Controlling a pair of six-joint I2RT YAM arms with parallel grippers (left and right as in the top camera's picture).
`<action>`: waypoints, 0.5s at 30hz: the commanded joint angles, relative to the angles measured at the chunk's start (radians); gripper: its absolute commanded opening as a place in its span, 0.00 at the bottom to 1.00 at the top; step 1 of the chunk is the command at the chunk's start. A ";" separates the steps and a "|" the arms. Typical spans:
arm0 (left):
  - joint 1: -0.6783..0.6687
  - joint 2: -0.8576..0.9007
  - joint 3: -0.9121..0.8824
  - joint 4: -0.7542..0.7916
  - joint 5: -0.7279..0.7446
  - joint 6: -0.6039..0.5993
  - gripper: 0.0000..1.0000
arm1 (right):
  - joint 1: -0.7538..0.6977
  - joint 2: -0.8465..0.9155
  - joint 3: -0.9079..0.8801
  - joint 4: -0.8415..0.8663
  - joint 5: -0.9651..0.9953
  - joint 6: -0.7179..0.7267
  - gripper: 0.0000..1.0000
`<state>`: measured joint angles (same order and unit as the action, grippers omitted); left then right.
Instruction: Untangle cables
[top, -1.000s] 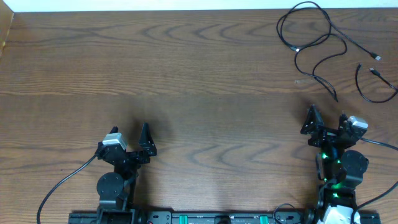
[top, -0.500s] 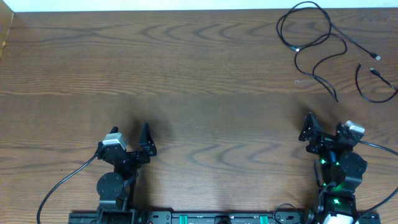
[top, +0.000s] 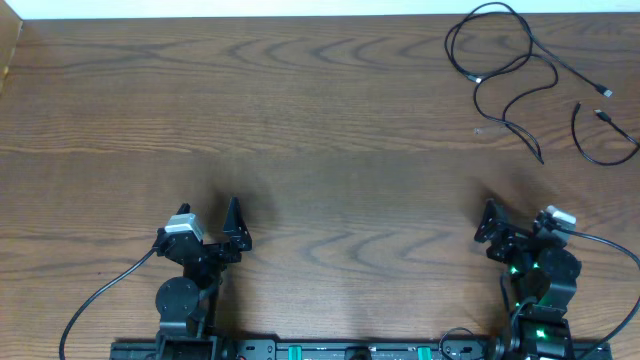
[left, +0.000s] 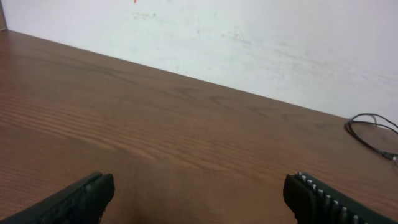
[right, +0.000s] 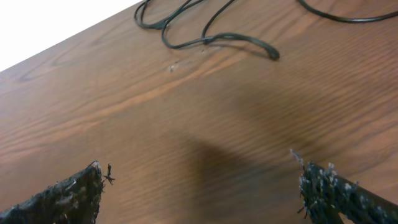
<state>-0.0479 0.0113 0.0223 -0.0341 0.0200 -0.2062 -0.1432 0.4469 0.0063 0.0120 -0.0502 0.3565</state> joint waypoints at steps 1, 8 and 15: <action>-0.003 -0.006 -0.018 -0.039 -0.017 0.002 0.92 | 0.051 -0.064 -0.002 -0.041 0.064 0.002 0.99; -0.003 -0.006 -0.018 -0.039 -0.017 0.002 0.92 | 0.131 -0.241 -0.001 -0.084 0.093 -0.110 0.99; -0.003 -0.006 -0.018 -0.039 -0.017 0.002 0.92 | 0.142 -0.422 -0.001 -0.088 0.064 -0.259 0.99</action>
<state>-0.0479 0.0109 0.0223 -0.0341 0.0204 -0.2062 -0.0082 0.0902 0.0063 -0.0704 0.0185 0.2073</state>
